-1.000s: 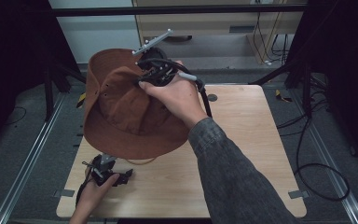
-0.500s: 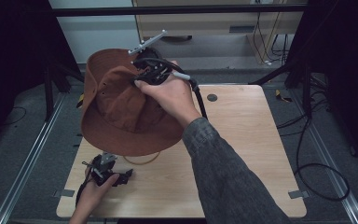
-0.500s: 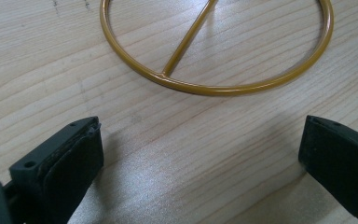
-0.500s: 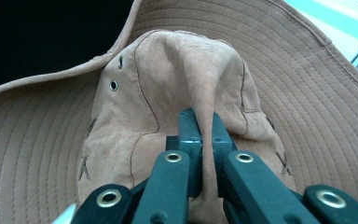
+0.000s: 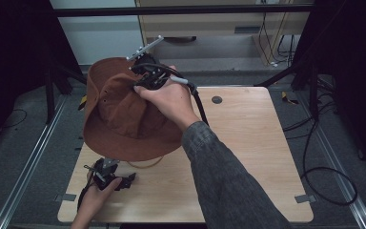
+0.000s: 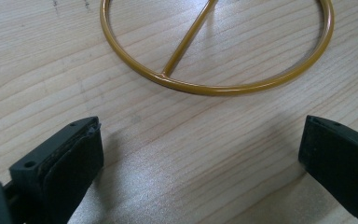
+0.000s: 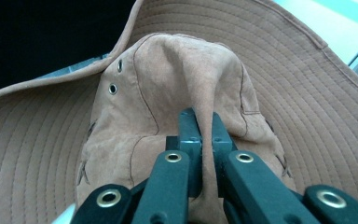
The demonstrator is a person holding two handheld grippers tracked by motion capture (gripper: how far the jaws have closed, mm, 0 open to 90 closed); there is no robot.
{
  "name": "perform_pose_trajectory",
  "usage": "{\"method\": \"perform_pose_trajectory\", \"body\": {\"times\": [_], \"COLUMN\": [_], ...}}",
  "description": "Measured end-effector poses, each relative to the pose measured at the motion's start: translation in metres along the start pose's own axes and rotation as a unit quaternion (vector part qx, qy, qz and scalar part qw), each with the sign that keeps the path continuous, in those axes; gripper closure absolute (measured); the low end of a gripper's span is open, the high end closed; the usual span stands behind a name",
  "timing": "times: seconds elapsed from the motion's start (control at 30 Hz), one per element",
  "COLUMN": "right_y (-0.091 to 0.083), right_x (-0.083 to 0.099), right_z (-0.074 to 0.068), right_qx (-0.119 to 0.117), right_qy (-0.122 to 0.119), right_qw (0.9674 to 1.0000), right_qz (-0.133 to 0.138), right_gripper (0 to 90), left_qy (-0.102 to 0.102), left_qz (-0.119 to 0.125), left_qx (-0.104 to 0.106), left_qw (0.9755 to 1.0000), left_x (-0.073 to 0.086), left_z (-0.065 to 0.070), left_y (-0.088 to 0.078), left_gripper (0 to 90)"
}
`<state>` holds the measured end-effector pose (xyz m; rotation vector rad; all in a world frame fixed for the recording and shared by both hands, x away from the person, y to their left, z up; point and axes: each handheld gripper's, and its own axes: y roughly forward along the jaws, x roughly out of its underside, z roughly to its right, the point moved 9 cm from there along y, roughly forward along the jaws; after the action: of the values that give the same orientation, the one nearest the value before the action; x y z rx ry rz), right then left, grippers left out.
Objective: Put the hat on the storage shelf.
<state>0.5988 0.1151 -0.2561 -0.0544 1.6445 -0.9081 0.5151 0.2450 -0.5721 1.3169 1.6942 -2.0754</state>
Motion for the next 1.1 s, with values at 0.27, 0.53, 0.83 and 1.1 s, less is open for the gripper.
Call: {"method": "perform_pose_trajectory", "body": {"times": [0.27,0.53,0.83,1.1], "right_y": [0.011,0.018,0.024,0.024], "right_x": [0.002,0.007,0.009,0.010], "right_z": [0.003,-0.001,-0.003,-0.004], "right_qx": [0.002,-0.006,-0.008,-0.009], "right_qy": [0.007,0.004,0.005,0.005], "right_qw": [0.9999,0.9999,0.9998,0.9998], "right_qz": [-0.008,-0.013,-0.017,-0.016], "right_gripper": [88.9,88.0,88.0,87.4], "left_qy": [-0.001,-0.003,-0.003,-0.003], "left_qz": [0.001,0.003,0.004,0.003], "left_qx": [0.000,-0.001,-0.001,-0.002], "left_qw": [1.0000,1.0000,1.0000,1.0000], "left_x": [0.000,0.000,-0.001,0.000], "left_z": [0.000,0.000,0.000,0.001], "left_y": [0.000,0.001,0.001,0.001], "left_gripper": [0.0,0.0,0.0,0.0]}}
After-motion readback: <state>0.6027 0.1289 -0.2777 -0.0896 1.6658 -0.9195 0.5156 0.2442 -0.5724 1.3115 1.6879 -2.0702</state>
